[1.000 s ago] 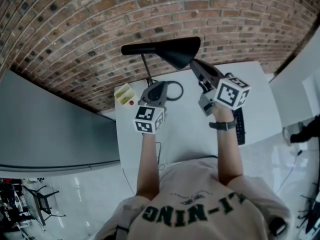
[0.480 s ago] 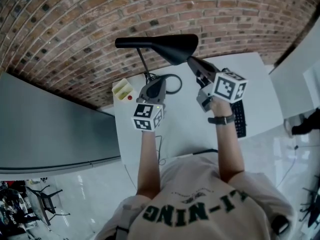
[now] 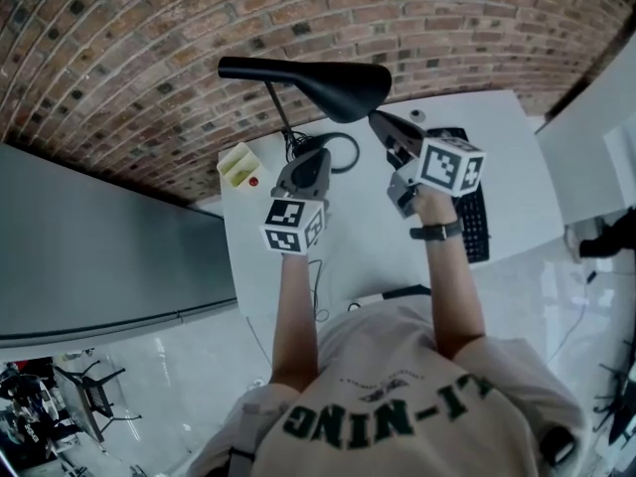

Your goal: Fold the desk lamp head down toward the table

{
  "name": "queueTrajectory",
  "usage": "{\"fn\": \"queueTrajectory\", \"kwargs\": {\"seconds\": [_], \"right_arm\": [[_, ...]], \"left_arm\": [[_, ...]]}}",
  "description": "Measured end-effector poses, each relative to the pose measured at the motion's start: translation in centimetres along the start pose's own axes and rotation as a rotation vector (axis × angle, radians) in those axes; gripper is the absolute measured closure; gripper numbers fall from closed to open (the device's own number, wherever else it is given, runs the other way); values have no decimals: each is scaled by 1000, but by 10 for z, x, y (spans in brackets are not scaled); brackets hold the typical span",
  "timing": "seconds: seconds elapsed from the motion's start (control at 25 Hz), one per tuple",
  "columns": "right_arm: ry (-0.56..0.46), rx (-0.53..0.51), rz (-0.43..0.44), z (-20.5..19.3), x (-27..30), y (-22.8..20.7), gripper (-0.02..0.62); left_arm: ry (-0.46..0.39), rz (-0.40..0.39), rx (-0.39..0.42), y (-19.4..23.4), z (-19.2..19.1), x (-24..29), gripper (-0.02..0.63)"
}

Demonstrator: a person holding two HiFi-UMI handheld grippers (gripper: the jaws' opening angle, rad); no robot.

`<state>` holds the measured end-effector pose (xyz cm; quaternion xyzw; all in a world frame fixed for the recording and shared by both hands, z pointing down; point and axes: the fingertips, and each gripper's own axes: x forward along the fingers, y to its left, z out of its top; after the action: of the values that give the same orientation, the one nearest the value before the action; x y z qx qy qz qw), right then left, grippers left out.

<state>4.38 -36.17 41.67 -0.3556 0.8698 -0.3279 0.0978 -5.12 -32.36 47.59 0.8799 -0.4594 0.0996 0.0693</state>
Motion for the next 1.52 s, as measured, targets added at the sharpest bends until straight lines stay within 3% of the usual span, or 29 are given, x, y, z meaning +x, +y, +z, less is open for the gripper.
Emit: {"fn": "queueTrajectory", "kwargs": {"seconds": [1.2, 1.52], "right_arm": [[98, 67, -66, -45, 16, -35, 589], [111, 124, -43, -61, 26, -39, 589]], "left_arm": [[51, 37, -34, 14, -32, -7, 607], [60, 45, -33, 17, -36, -9, 607]]}}
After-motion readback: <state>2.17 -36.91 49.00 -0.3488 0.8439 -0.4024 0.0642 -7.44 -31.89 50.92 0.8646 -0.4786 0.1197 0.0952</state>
